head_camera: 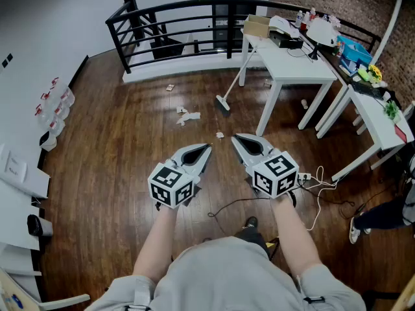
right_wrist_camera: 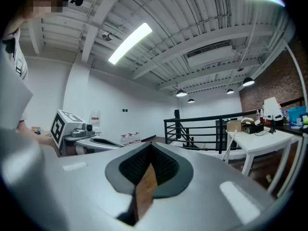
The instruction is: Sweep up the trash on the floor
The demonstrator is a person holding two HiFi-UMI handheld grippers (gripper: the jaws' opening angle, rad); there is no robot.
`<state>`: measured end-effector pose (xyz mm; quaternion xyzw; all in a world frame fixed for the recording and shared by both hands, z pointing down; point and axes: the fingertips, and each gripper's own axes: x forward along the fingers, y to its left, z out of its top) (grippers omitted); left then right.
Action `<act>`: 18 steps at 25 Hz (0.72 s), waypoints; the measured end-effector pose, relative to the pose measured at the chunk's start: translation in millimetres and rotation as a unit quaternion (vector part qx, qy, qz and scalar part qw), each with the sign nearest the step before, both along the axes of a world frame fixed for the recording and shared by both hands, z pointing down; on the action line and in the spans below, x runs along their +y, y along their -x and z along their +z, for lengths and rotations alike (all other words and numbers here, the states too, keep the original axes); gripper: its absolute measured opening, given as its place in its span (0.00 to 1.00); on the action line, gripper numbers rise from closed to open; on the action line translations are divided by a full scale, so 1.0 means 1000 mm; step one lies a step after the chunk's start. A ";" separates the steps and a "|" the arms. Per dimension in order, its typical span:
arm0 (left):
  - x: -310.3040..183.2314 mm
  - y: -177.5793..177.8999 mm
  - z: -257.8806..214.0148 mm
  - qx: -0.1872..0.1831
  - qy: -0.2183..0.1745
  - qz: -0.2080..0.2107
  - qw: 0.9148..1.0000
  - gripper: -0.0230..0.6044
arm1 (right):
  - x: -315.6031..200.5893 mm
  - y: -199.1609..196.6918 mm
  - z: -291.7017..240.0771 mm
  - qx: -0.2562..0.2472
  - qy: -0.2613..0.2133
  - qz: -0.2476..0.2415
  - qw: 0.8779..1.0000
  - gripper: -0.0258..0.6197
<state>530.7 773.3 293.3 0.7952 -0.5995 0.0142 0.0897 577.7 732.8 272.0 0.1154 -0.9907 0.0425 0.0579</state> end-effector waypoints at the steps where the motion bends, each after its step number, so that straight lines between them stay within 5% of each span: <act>1: -0.012 -0.002 0.000 0.000 0.000 -0.001 1.000 0.04 | -0.011 -0.002 0.000 0.000 -0.001 -0.002 1.000 0.04; 18: -0.213 -0.048 0.007 0.010 0.010 -0.054 0.998 0.04 | -0.223 -0.062 -0.003 -0.012 0.010 -0.031 0.999 0.04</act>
